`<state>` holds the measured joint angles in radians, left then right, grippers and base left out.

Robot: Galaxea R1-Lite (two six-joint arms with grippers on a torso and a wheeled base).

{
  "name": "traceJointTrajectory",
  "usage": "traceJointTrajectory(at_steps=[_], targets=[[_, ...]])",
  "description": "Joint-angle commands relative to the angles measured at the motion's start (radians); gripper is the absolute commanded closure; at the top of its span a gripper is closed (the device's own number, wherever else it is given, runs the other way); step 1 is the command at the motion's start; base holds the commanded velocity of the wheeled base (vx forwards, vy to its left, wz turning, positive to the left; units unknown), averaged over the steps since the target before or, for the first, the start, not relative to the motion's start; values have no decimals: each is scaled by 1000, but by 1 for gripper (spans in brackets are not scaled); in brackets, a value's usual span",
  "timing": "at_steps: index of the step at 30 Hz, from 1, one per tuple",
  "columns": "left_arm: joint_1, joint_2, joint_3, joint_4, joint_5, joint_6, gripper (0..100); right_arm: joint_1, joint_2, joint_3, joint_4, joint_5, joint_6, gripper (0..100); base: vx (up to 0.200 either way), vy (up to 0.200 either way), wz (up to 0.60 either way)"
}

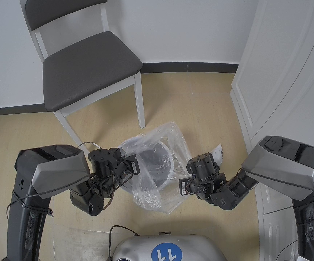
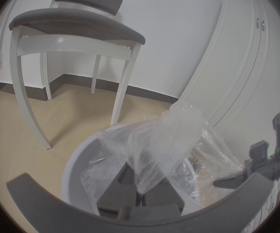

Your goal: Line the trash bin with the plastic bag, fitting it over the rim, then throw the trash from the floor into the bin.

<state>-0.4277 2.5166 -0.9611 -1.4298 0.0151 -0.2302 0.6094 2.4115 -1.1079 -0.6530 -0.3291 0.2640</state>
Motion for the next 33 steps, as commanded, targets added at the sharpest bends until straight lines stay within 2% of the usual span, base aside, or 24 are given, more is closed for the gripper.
traceJointTrajectory(at_steps=[1, 11, 16, 18, 24, 33], targets=[[-5, 62, -27, 0, 3, -1, 100, 12, -45, 20, -5, 1, 1, 100, 0, 0, 0], [-6, 151, -88, 17, 22, 5, 100, 90, -183, 86, -11, -1, 12, 100, 0, 0, 0], [-23, 238, -188, 17, 103, 15, 100, 112, -187, 103, -71, -7, 11, 100, 0, 0, 0], [-23, 237, -200, 17, 112, 15, 100, 112, -186, 109, -82, -18, 7, 100, 0, 0, 0], [-16, 176, -186, 15, 115, 14, 100, 110, -172, 114, -80, -24, 0, 100, 0, 0, 0], [32, 10, -68, 43, 77, 19, 100, 99, -124, 109, -71, -24, -8, 100, 0, 0, 0]])
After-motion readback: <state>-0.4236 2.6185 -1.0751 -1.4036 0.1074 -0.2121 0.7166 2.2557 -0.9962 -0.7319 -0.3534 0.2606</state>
